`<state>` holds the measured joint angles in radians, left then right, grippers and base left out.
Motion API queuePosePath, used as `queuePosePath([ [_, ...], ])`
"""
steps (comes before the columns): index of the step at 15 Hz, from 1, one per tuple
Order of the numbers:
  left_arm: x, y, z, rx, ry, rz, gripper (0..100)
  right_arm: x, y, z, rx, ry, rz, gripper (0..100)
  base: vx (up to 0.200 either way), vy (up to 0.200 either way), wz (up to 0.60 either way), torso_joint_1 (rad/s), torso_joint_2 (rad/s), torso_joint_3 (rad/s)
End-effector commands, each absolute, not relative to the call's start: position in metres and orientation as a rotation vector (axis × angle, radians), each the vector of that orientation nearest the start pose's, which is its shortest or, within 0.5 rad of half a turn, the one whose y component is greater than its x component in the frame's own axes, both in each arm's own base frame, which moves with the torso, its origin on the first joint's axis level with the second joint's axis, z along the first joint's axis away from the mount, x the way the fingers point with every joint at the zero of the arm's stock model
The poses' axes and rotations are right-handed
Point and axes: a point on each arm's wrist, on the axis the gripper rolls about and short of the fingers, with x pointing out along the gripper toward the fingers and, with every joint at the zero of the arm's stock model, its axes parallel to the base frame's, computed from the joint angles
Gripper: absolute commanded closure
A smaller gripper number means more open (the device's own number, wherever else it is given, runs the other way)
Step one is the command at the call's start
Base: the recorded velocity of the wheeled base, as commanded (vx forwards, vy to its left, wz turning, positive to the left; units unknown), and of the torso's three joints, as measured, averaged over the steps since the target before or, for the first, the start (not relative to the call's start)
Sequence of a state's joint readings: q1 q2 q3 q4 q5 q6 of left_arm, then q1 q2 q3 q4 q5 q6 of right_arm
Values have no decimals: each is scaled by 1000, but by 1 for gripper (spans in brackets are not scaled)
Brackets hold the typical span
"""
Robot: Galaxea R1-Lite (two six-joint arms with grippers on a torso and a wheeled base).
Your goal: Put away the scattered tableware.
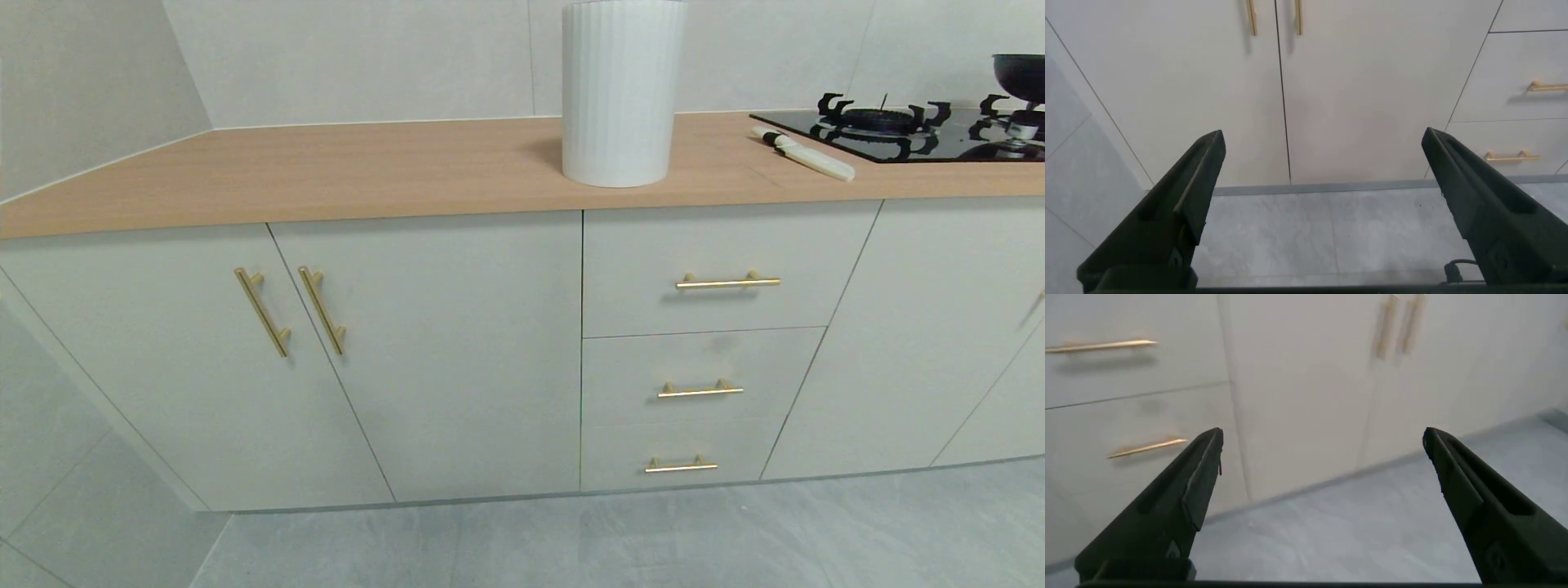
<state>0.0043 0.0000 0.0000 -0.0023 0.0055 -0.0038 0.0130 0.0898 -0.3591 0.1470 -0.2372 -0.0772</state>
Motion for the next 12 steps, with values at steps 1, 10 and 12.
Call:
queuePosePath([
  [1,-23,0,76,-5,0,11,0,-58,-4,145,-38,-170,-174,0,0,0,0,0,0,0],
  [10,-23,0,76,-3,-2,11,0,-23,1,75,-44,14,56,0,0,0,0,0,0,0],
  [12,-23,0,76,-3,-2,11,0,-23,1,76,-44,0,55,0,0,0,0,0,0,0],
])
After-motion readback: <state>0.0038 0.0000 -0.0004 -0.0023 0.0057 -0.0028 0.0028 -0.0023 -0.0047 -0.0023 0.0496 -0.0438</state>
